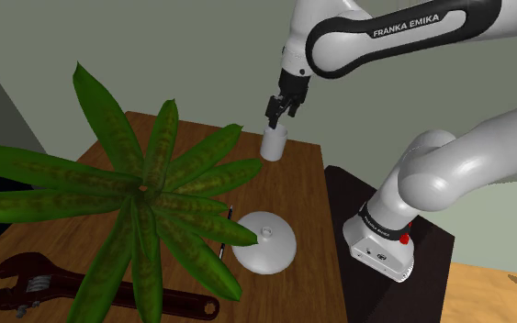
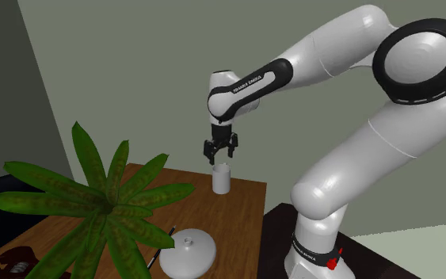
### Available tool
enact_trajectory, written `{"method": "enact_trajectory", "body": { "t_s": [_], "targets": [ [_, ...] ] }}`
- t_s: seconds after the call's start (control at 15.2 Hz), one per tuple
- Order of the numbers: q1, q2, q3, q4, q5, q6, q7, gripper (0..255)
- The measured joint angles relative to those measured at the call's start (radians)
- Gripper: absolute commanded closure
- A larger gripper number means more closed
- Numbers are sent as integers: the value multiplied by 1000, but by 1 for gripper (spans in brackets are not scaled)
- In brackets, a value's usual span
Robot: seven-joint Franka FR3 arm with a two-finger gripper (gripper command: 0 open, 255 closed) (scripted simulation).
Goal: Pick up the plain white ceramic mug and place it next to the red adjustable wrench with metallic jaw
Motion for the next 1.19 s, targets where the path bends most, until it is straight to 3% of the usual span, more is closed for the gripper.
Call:
{"method": "enact_trajectory", "body": {
  "t_s": [0.26,0.59,1.19],
  "targets": [
    [5,118,37,-19,6,147,57,0],
    [3,181,48,-45,1,239,73,0],
    [-1,209,49,-62,-3,285,75,0]
  ]
}}
